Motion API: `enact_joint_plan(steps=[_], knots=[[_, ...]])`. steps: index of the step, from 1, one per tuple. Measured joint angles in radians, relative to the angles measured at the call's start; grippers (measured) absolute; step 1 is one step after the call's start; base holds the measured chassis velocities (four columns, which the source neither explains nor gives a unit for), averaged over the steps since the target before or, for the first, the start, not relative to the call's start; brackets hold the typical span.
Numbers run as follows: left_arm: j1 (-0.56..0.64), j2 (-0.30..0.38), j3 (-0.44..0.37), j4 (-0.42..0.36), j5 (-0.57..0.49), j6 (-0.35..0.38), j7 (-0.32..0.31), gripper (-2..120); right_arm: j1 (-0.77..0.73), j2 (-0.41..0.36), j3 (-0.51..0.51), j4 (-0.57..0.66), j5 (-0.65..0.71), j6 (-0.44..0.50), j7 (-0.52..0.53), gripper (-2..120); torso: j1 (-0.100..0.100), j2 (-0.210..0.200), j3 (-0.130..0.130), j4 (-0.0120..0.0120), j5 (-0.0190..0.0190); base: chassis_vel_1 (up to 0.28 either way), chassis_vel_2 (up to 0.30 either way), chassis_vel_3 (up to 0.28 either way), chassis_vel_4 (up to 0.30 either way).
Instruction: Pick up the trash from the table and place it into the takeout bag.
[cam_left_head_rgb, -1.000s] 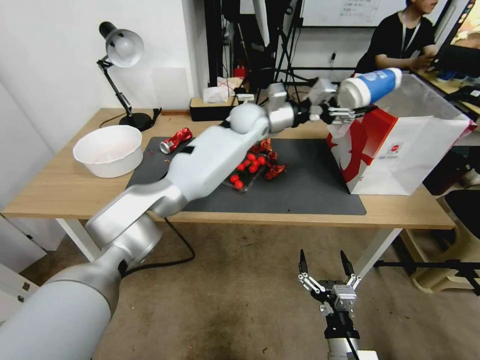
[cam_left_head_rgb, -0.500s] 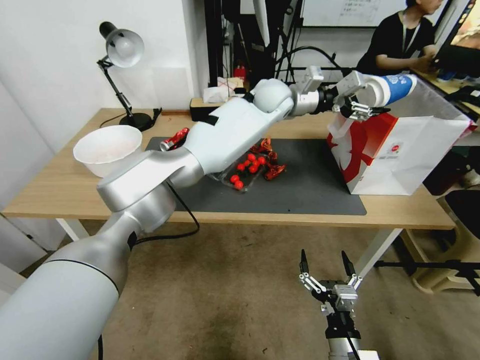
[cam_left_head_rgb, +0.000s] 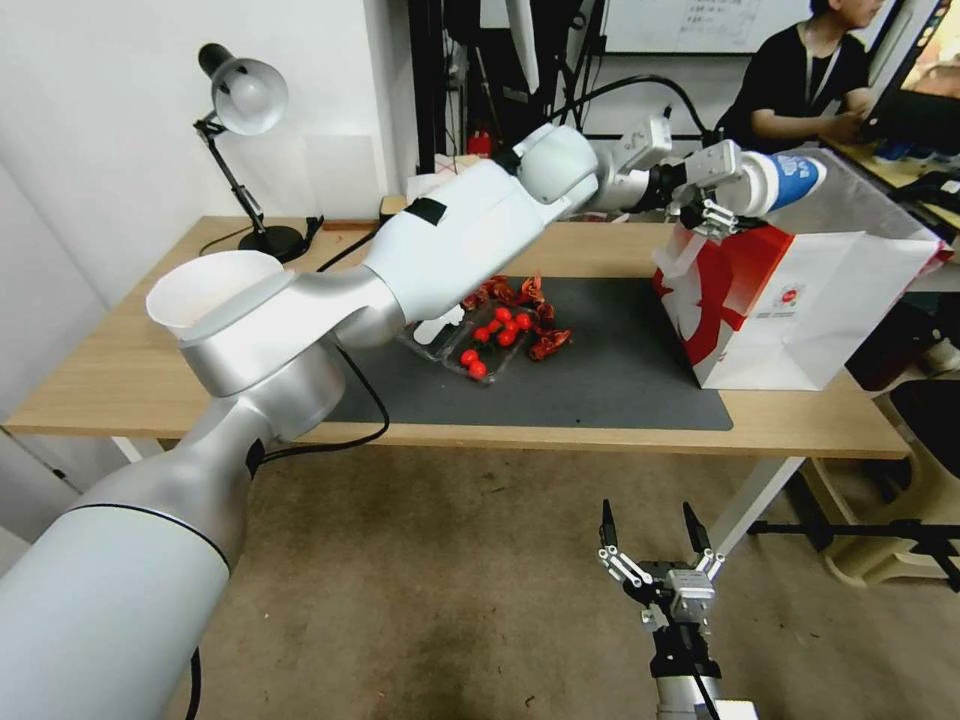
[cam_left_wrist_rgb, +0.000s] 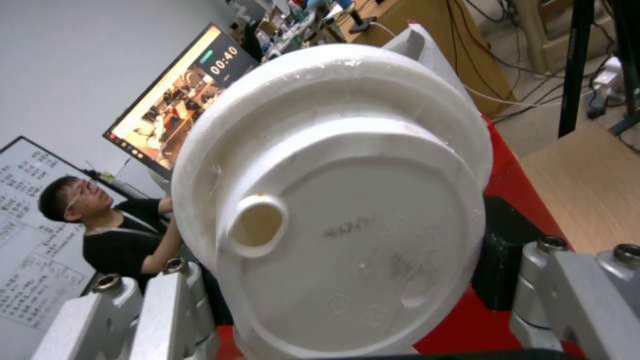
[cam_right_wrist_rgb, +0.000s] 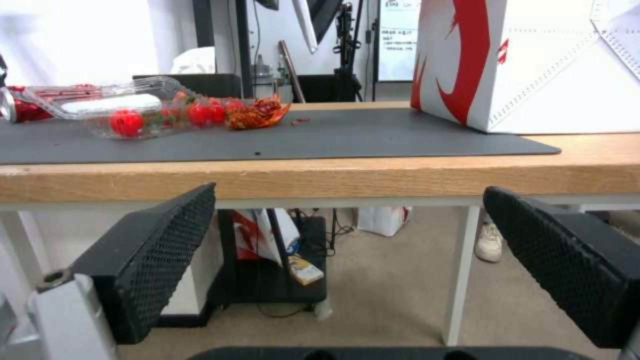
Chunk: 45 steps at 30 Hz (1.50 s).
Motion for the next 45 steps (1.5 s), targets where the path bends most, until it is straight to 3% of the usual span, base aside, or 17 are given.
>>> enact_joint_plan(steps=[6,10,17,30,34,44,45], knots=[[-0.010,0.001,0.017,-0.010,0.001,0.002,-0.039,62,0.000,0.004,0.000,0.000,-0.001,0.000,0.000,100,0.000,0.000,0.000,0.0000,0.0000,0.000,0.000,0.000,0.000],[-0.011,0.001,0.028,-0.029,-0.007,0.002,-0.094,79,0.003,0.007,0.001,-0.002,-0.001,0.000,0.000,100,0.000,0.000,0.000,0.0000,0.0000,0.000,0.000,0.000,0.000],[-0.015,0.001,0.032,-0.040,-0.009,0.003,-0.118,99,0.005,0.013,0.001,-0.004,-0.002,-0.002,0.000,100,0.000,0.000,0.000,0.0000,0.0000,0.000,0.000,0.000,0.000],[-0.001,0.006,0.005,-0.057,-0.045,0.013,-0.153,100,0.004,0.019,-0.001,-0.004,-0.007,-0.003,0.000,100,0.000,0.000,0.000,0.0000,0.0000,0.000,0.000,0.000,0.000],[0.020,0.030,-0.005,-0.104,-0.105,0.032,-0.172,100,0.004,0.021,-0.002,-0.004,-0.007,-0.003,0.000,100,0.000,0.000,0.000,-0.0001,0.0000,0.000,0.000,0.000,0.000],[0.054,0.075,-0.029,-0.164,-0.142,0.056,-0.212,100,0.007,0.024,-0.004,-0.004,-0.008,-0.004,-0.001,100,0.000,0.000,0.000,-0.0002,0.0000,0.000,0.000,0.000,0.000],[0.080,0.101,-0.046,-0.196,-0.152,0.073,-0.237,100,0.008,0.024,-0.004,-0.004,-0.008,-0.004,-0.001,100,0.000,0.000,0.000,-0.0001,-0.0001,0.000,0.000,0.000,0.000]])
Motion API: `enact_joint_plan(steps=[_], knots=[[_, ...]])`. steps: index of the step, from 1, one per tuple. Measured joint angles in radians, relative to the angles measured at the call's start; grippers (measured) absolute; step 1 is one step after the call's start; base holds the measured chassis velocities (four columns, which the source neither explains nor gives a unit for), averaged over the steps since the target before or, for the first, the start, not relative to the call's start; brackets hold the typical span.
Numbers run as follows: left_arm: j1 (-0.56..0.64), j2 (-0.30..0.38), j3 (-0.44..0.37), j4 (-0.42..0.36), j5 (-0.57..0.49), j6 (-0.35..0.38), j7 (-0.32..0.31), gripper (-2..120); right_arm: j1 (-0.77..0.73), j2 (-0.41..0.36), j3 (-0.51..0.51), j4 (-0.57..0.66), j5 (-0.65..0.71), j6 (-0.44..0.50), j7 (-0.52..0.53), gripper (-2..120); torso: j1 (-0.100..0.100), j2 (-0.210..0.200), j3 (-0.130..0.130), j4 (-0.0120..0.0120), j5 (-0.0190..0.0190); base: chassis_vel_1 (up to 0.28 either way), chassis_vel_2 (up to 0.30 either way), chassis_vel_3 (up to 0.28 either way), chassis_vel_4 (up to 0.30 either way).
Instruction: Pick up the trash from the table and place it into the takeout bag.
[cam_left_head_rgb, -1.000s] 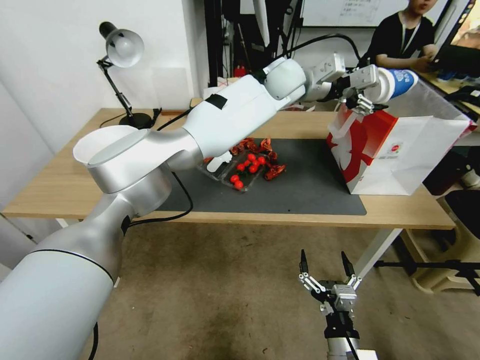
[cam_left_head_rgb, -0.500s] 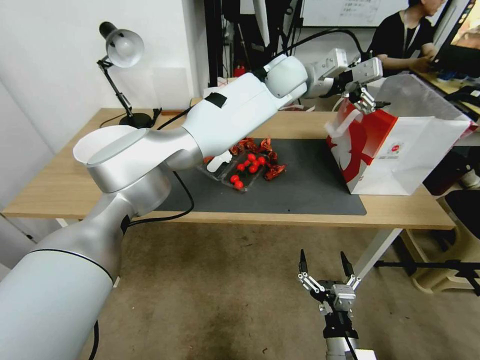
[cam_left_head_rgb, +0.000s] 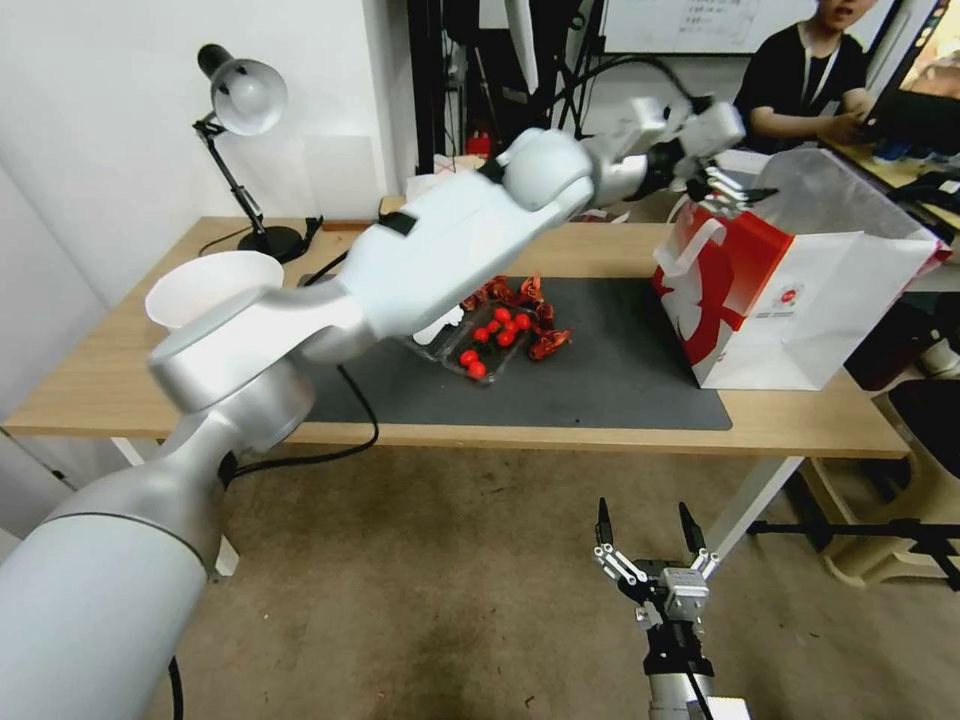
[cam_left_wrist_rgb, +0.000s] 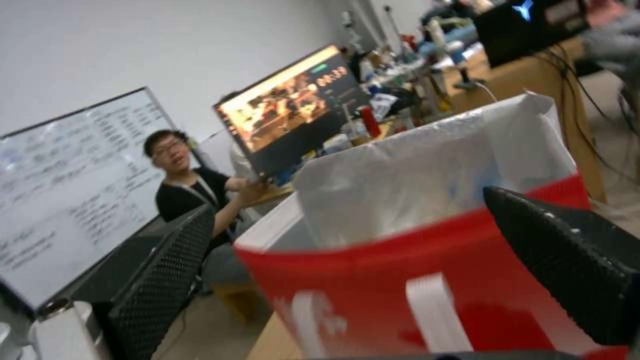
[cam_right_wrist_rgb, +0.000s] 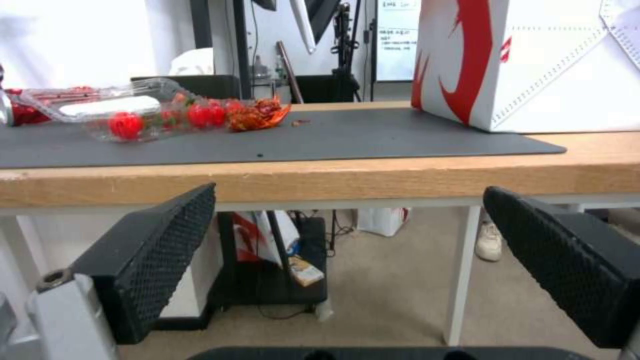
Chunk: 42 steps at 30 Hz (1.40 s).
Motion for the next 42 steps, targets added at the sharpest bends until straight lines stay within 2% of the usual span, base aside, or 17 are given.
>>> enact_joint_plan(steps=[7,9,11,13,16,21,24,25,26,27,28,30,32,33,36,41,42], knots=[[0.086,0.097,-0.058,-0.122,-0.053,0.050,-0.068,100,0.003,-0.004,0.000,0.000,0.000,-0.002,0.000,100,0.000,0.000,0.000,0.0003,-0.0004,0.000,0.000,0.000,0.000],[0.086,0.097,-0.058,-0.122,-0.053,0.050,-0.068,100,0.003,-0.004,0.000,0.000,0.000,-0.002,0.000,100,0.000,0.000,0.000,0.0003,-0.0004,0.000,0.000,0.000,0.000],[0.150,0.169,-0.104,-0.210,-0.083,0.065,-0.099,100,0.006,-0.006,-0.002,-0.002,0.000,-0.004,-0.001,100,0.000,0.000,0.000,0.0003,-0.0004,0.000,0.000,0.000,0.000],[0.176,0.194,-0.122,-0.237,-0.103,0.064,-0.096,100,0.007,-0.006,-0.003,-0.003,0.000,-0.004,-0.001,100,0.000,0.000,0.000,0.0001,-0.0002,0.000,0.000,0.000,0.000],[0.282,0.274,-0.186,-0.316,-0.217,0.048,-0.040,100,0.012,-0.008,-0.008,-0.009,0.000,-0.005,-0.001,100,0.000,0.000,0.000,0.0001,-0.0003,0.000,0.000,0.000,0.000],[0.338,0.309,-0.221,-0.349,-0.211,0.048,-0.037,100,0.012,-0.011,-0.010,-0.009,0.000,-0.005,-0.002,100,0.000,0.000,0.000,0.0000,-0.0001,0.000,0.000,0.000,0.000],[0.422,0.351,-0.282,-0.393,-0.190,0.048,-0.031,100,0.011,-0.014,-0.010,-0.011,0.001,-0.005,-0.002,100,0.000,0.000,0.000,0.0002,0.0000,0.000,0.000,0.000,0.000],[0.476,0.370,-0.318,-0.426,-0.130,0.054,-0.099,100,0.009,-0.015,-0.010,-0.013,0.001,-0.005,-0.002,100,0.000,0.000,0.000,0.0003,-0.0003,0.000,0.000,0.000,0.000],[0.536,0.387,-0.360,-0.474,-0.050,0.074,-0.210,100,0.008,-0.015,-0.010,-0.016,0.001,-0.003,-0.002,100,0.000,0.000,0.000,0.0002,-0.0001,0.000,0.000,0.000,0.000],[0.592,0.400,-0.383,-0.524,0.006,0.110,-0.378,100,0.008,-0.016,-0.011,-0.020,0.001,-0.002,-0.002,100,0.000,0.000,0.000,0.0002,-0.0001,0.000,0.000,0.000,0.000],[0.592,0.400,-0.383,-0.524,0.006,0.110,-0.378,100,0.008,-0.016,-0.011,-0.020,0.001,-0.002,-0.002,100,0.000,0.000,0.000,0.0002,-0.0001,0.000,0.000,0.000,0.000],[0.666,0.403,-0.405,-0.576,0.075,0.140,-0.619,100,0.011,-0.018,-0.013,-0.023,0.001,-0.002,-0.002,100,0.000,0.000,0.000,0.0002,0.0000,0.000,0.000,0.000,0.000],[0.734,0.400,-0.428,-0.610,0.122,0.162,-0.771,100,0.012,-0.017,-0.018,-0.023,-0.002,-0.002,-0.002,100,0.000,0.000,0.000,0.0000,-0.0001,0.000,0.000,0.000,0.000],[0.734,0.400,-0.428,-0.610,0.122,0.162,-0.771,100,0.012,-0.017,-0.018,-0.023,-0.002,-0.002,-0.002,100,0.000,0.000,0.000,0.0000,-0.0001,0.000,0.000,0.000,0.000],[0.834,0.398,-0.470,-0.654,0.167,0.171,-0.906,100,0.010,-0.017,-0.022,-0.019,-0.010,-0.004,-0.003,100,0.000,0.000,0.000,-0.0001,0.0000,0.000,0.000,0.000,0.000],[0.953,0.419,-0.540,-0.717,0.186,0.172,-0.933,100,0.006,-0.017,-0.025,-0.012,-0.015,-0.004,-0.003,100,0.000,0.000,0.000,0.0002,-0.0001,0.000,0.000,0.000,0.000],[1.008,0.428,-0.586,-0.747,0.191,0.169,-0.931,100,0.006,-0.016,-0.026,-0.011,-0.017,-0.005,-0.003,100,0.000,0.000,0.000,0.0001,0.0000,0.000,0.000,0.000,0.000]])
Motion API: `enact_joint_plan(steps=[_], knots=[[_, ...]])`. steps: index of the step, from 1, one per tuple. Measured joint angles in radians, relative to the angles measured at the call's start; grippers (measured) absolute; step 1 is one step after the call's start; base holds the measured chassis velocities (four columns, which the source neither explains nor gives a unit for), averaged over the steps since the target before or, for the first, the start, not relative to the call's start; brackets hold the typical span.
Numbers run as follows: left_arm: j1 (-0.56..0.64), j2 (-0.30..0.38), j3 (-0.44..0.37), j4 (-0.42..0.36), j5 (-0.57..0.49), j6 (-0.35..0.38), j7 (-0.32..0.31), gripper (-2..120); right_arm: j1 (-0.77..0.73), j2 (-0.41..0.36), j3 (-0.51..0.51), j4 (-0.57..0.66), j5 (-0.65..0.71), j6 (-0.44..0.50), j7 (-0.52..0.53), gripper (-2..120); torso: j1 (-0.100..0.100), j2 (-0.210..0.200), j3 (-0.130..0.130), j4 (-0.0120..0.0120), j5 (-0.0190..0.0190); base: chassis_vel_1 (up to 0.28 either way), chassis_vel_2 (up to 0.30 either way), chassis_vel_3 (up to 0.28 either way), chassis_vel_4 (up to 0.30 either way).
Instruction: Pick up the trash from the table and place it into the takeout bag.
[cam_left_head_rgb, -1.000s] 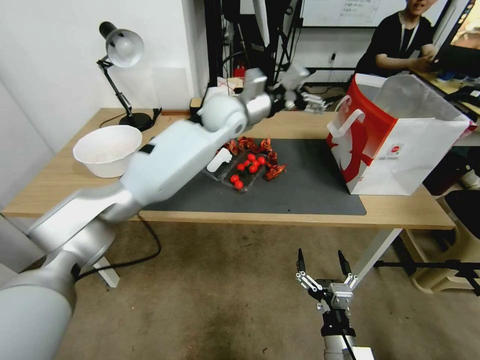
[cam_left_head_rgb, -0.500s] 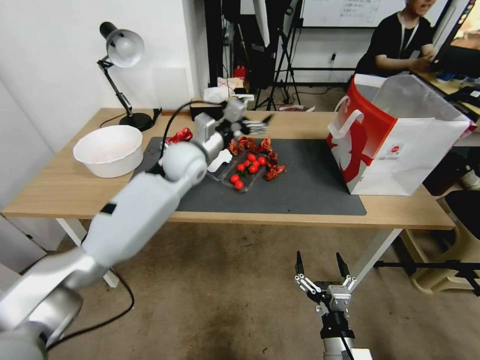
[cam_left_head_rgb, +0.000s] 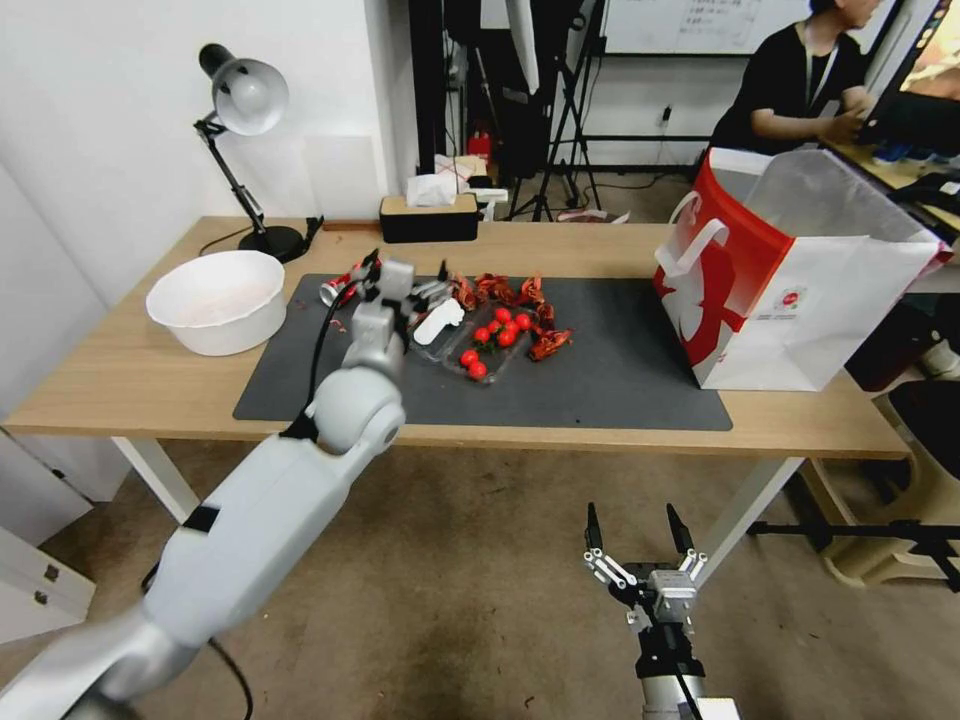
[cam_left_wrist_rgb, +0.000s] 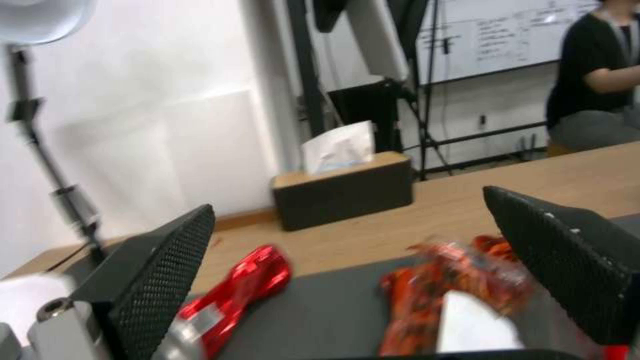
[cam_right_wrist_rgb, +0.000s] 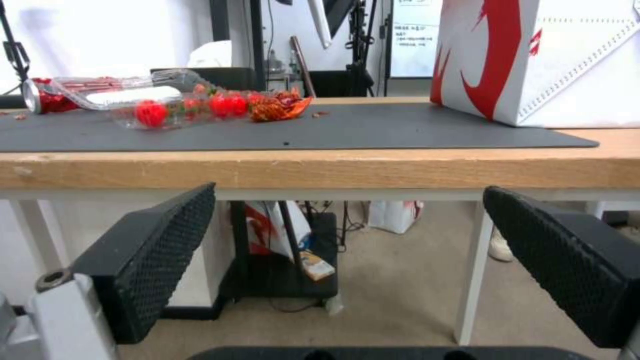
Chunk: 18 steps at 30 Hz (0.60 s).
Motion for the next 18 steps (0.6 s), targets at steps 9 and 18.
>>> enact_joint_plan(steps=[9,18], knots=[[0.271,0.005,-0.193,-0.109,0.060,-0.082,0.039,100,0.000,0.007,-0.009,0.006,-0.004,0.000,-0.002,100,0.000,0.000,0.000,0.0001,-0.0002,0.000,0.000,0.000,0.000],[0.486,-0.031,-0.297,-0.170,0.121,-0.138,0.066,100,-0.002,0.006,-0.015,0.011,-0.006,0.003,-0.002,100,0.000,0.000,0.000,0.0001,0.0000,0.000,0.000,0.000,0.000]])
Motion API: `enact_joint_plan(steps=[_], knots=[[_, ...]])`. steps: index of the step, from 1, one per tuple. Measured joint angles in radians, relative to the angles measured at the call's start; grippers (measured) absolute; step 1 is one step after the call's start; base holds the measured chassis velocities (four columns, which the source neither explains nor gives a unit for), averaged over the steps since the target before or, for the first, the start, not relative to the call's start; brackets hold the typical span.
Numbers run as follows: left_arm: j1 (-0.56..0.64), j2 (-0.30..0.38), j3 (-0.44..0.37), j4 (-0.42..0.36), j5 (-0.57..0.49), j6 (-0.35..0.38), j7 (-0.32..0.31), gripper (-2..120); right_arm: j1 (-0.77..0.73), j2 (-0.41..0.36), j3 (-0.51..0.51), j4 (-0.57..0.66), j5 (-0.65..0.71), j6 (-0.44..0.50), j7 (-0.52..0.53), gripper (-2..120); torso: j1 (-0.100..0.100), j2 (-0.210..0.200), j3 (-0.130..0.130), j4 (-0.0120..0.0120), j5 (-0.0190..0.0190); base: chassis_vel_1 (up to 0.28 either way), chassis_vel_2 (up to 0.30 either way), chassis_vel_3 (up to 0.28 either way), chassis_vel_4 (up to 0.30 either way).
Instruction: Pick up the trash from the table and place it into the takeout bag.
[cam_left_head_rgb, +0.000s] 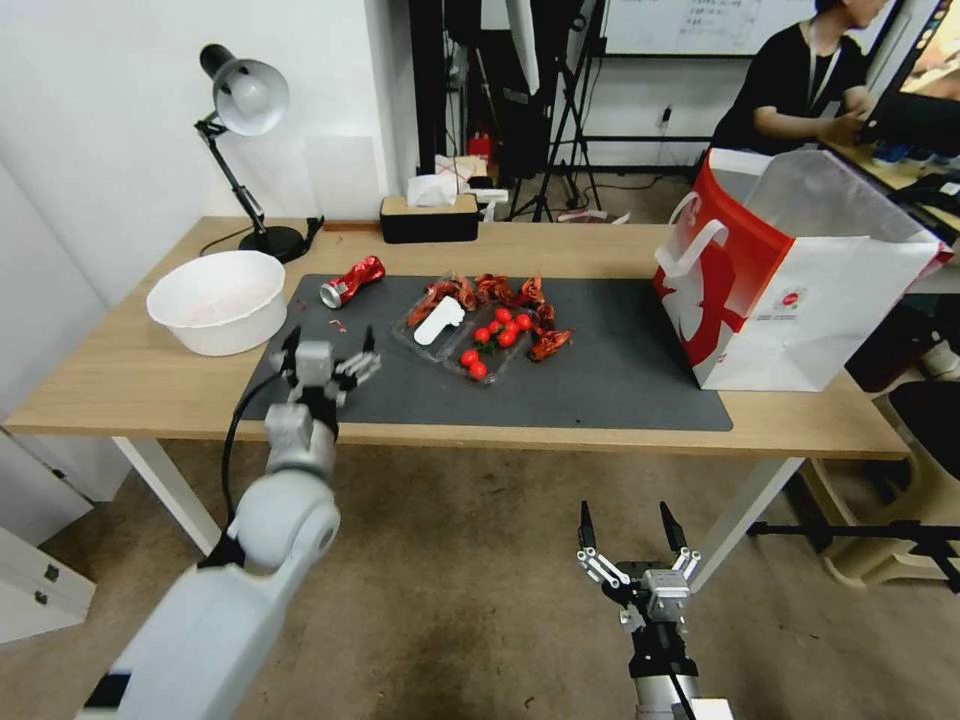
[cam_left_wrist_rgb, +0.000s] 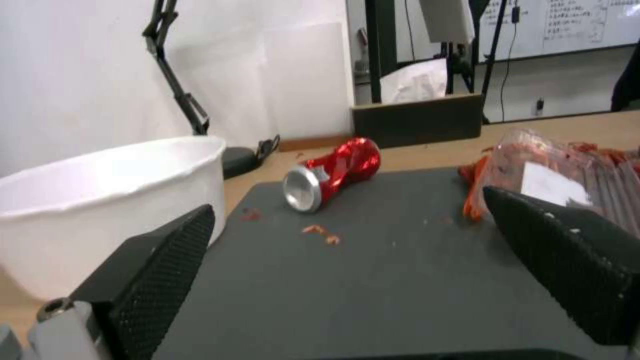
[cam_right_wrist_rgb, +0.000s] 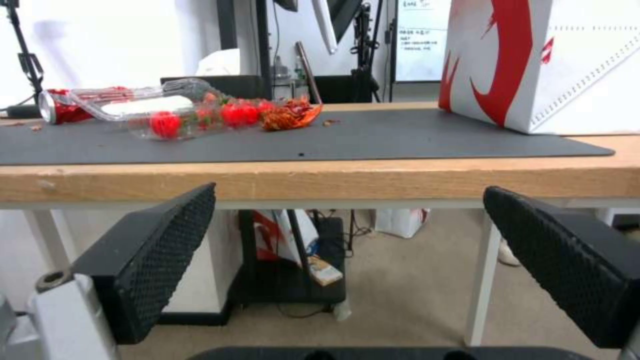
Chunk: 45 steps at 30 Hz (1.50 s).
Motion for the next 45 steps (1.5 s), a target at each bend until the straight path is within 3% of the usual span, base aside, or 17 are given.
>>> enact_joint_plan(steps=[12,18,22,25,33,45], knots=[[0.185,-0.063,-0.072,-0.025,0.030,-0.098,0.079,100,-0.003,0.001,0.000,0.008,0.000,0.001,-0.002,100,0.000,0.000,0.000,0.0001,0.0002,0.000,0.000,0.000,0.000],[0.211,-0.072,-0.078,-0.026,0.034,-0.112,0.086,100,-0.003,0.001,0.001,0.010,0.000,0.001,-0.002,100,0.000,0.000,0.000,0.0005,-0.0001,0.000,0.000,0.000,0.000],[0.230,-0.076,-0.089,-0.028,0.045,-0.130,0.090,100,-0.004,0.002,0.001,0.015,0.001,-0.001,-0.002,100,0.000,0.000,0.000,-0.0009,0.0003,0.000,0.000,0.000,0.000],[0.250,-0.079,-0.096,-0.028,0.049,-0.140,0.091,100,-0.004,0.002,0.005,0.022,0.002,-0.005,-0.002,100,0.000,0.000,0.000,0.0002,0.0000,0.000,0.000,0.000,0.000],[0.272,-0.080,-0.107,-0.031,0.050,-0.161,0.095,100,-0.004,0.004,0.013,0.036,0.007,-0.016,-0.005,100,0.000,0.000,0.000,-0.0002,0.0000,0.000,0.000,0.000,0.000],[0.270,-0.086,-0.119,-0.031,0.047,-0.167,0.103,100,-0.034,-0.048,0.058,0.098,0.066,-0.044,-0.022,100,0.000,0.000,0.000,-0.0001,0.0001,0.000,0.000,0.000,0.000]])
